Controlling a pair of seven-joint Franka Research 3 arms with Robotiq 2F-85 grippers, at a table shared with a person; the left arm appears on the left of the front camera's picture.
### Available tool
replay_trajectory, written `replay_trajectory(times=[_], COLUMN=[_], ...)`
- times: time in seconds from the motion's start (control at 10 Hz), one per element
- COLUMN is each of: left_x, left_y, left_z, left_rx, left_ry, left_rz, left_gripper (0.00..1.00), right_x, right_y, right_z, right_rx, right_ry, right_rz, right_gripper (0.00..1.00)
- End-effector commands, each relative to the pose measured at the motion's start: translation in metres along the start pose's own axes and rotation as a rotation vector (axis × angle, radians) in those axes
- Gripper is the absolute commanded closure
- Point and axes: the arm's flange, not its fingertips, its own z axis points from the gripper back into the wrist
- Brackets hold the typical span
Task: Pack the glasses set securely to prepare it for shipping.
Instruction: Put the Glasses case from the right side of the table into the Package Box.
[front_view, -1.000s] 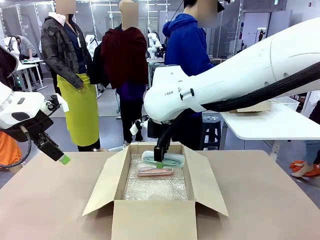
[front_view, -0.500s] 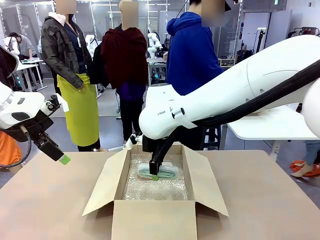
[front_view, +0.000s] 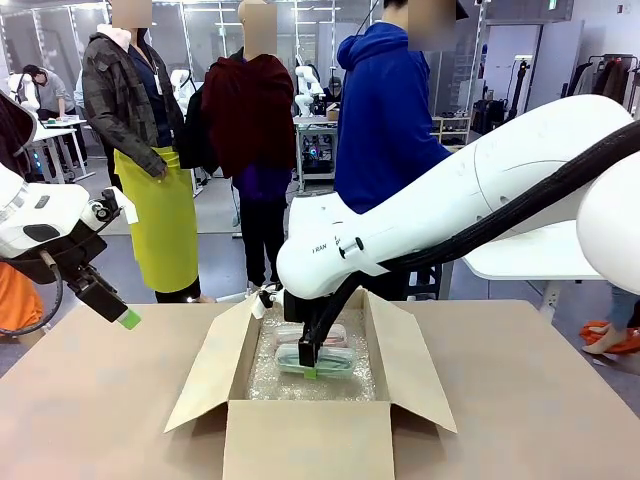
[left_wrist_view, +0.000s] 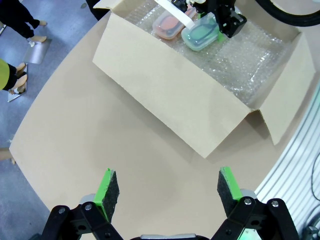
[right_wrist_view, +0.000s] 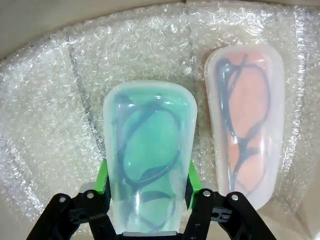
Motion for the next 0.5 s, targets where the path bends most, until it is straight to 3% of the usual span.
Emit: replay_trajectory(times=[0.0,0.4], left_x=[-0.0011,-0.0011], left_y=[0.0011,0.0011], left_z=[0.0016,0.0016], left_rx=[0.005,0.005], left_ry=[0.001,0.001], left_rz=[-0.006,-0.006], left_gripper=[0.0,0.0], right_x=[-0.0027,0.0012], right_y=[0.0039,0.001], right_z=[0.0104,0.0077], right_rx=[-0.027,-0.011], right_ry=[-0.007,-0.007], right_rz=[0.029,0.006], right_gripper=[0.0,0.0])
